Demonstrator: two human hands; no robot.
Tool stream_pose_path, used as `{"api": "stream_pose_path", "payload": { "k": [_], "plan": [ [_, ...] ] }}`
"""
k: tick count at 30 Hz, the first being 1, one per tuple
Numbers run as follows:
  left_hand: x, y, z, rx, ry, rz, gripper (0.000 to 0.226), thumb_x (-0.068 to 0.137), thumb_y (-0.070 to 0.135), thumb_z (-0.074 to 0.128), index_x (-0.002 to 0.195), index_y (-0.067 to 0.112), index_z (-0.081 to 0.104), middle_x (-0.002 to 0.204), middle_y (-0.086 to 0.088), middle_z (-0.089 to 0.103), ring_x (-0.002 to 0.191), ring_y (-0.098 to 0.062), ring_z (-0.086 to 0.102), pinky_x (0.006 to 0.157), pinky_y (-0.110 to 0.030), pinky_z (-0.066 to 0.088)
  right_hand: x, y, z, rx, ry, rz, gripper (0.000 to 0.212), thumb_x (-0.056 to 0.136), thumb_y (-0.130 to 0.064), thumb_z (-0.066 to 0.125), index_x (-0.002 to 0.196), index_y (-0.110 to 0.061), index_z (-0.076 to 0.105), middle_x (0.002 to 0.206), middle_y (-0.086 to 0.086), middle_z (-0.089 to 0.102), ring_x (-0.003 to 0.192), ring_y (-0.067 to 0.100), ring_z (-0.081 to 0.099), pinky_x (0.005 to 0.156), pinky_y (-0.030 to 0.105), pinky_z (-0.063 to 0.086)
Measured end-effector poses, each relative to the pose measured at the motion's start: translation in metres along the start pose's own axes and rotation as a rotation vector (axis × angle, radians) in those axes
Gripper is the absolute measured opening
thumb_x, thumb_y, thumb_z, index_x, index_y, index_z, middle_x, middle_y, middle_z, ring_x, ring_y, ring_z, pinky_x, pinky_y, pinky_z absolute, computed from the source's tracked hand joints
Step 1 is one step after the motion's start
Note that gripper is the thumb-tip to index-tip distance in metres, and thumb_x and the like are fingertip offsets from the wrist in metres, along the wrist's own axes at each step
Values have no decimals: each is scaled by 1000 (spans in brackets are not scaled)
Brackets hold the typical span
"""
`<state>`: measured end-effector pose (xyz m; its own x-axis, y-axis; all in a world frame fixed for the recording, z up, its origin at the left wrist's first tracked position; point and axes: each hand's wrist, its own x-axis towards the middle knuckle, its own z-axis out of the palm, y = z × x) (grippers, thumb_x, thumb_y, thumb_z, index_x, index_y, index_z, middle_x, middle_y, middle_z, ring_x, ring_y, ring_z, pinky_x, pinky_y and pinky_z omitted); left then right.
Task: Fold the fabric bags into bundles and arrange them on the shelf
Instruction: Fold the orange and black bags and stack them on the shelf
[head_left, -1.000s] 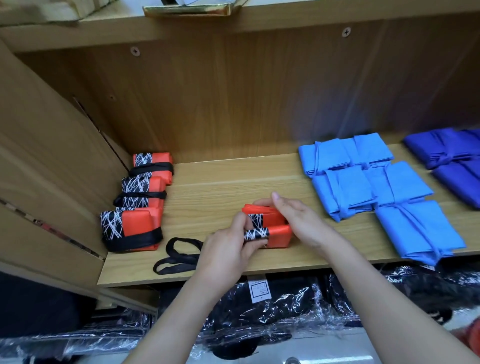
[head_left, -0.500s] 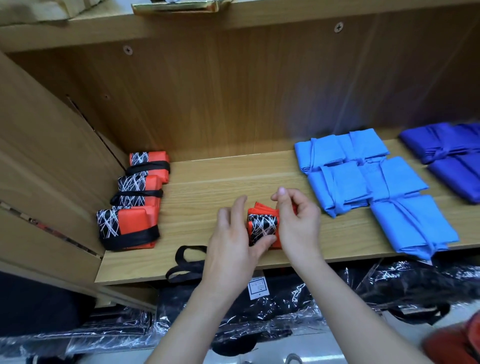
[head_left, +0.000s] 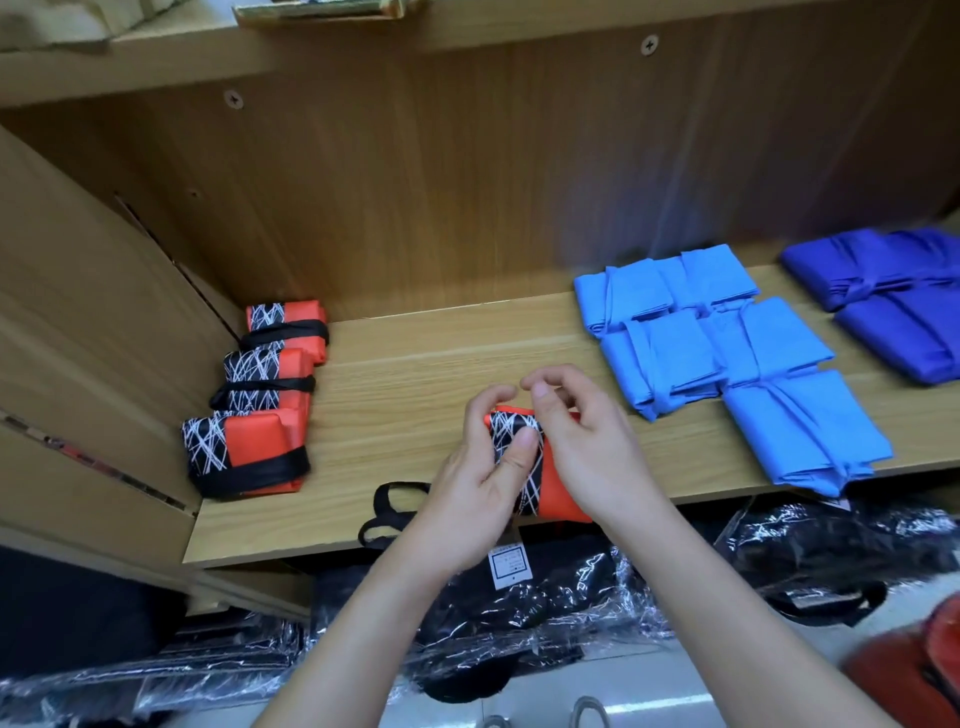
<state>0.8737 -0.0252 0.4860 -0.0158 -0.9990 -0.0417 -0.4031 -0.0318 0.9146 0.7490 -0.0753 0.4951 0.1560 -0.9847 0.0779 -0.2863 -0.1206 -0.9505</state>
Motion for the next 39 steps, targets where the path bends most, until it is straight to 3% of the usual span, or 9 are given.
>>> {"api": "stream_pose_path", "payload": {
  "k": [3, 7, 12, 17, 20, 24, 30, 35, 39],
  "plan": [
    [1, 3, 0, -86, 27, 1, 24, 93, 57, 40, 113, 44, 41, 101, 15, 64, 92, -4, 60, 83, -19, 48, 2, 2, -6, 33, -34, -3, 14, 96, -39, 54, 96, -28, 63, 76, -9, 59, 70, -3, 52, 71, 25, 44],
    [0, 9, -5, 33, 21, 36, 31, 91, 56, 36, 114, 36, 41, 102, 13, 60, 93, 1, 56, 82, -23, 44, 9, 3, -34, -137, -506, -18, 62, 81, -73, 48, 89, -16, 69, 72, 3, 63, 69, 5, 51, 69, 40, 45],
    [1, 6, -18, -44, -159, 17, 46, 89, 55, 55, 130, 36, 48, 121, 11, 63, 114, -6, 58, 99, -28, 45, 11, -1, -58, -51, -598, -73, 33, 81, -45, 68, 96, -16, 71, 87, 8, 72, 78, 26, 65, 75, 45, 51],
    [-7, 14, -21, 423, -165, 130, 35, 98, 47, 46, 127, 28, 49, 114, 7, 65, 104, -12, 60, 91, -34, 46, 10, -13, -68, -459, -558, -185, 23, 89, -46, 64, 96, -24, 59, 85, -8, 62, 80, 5, 55, 71, 19, 42],
    [-11, 14, -11, 423, -72, 150, 39, 93, 52, 44, 125, 29, 47, 113, 6, 65, 102, -15, 60, 89, -40, 47, 11, -24, -64, -648, -599, -232, 29, 89, -49, 61, 95, -23, 50, 80, -12, 55, 76, 2, 51, 64, 19, 38],
    [-14, 18, -31, 287, -110, 39, 63, 75, 74, 58, 129, 49, 38, 115, 22, 58, 97, 3, 59, 90, -24, 47, 20, -24, -75, -533, -488, -244, 24, 82, -41, 74, 90, -24, 59, 76, -8, 63, 73, 8, 56, 68, 34, 47],
    [-19, 7, -71, 78, -140, -148, 15, 81, 26, 76, 91, 17, 70, 71, 7, 64, 66, -4, 55, 66, -23, 41, 27, -31, -99, -490, -372, -295, 25, 76, -31, 80, 86, -26, 57, 74, -10, 63, 71, 7, 56, 66, 29, 46],
    [-22, 0, -90, -654, 43, -90, 50, 48, 37, 95, 86, 14, 73, 68, -9, 66, 73, -22, 68, 65, -27, 55, 28, -29, -93, -540, -334, -304, 30, 76, -32, 81, 89, -25, 54, 77, -9, 66, 72, 9, 58, 66, 30, 46],
    [-25, 15, -96, -1066, 136, 0, 54, 56, 20, 90, 102, 22, 63, 58, 3, 50, 63, -15, 61, 55, -22, 50, 28, -24, -90, -548, -333, -287, 29, 76, -33, 80, 89, -26, 54, 79, -12, 67, 74, 4, 59, 67, 27, 46]
  ]
}}
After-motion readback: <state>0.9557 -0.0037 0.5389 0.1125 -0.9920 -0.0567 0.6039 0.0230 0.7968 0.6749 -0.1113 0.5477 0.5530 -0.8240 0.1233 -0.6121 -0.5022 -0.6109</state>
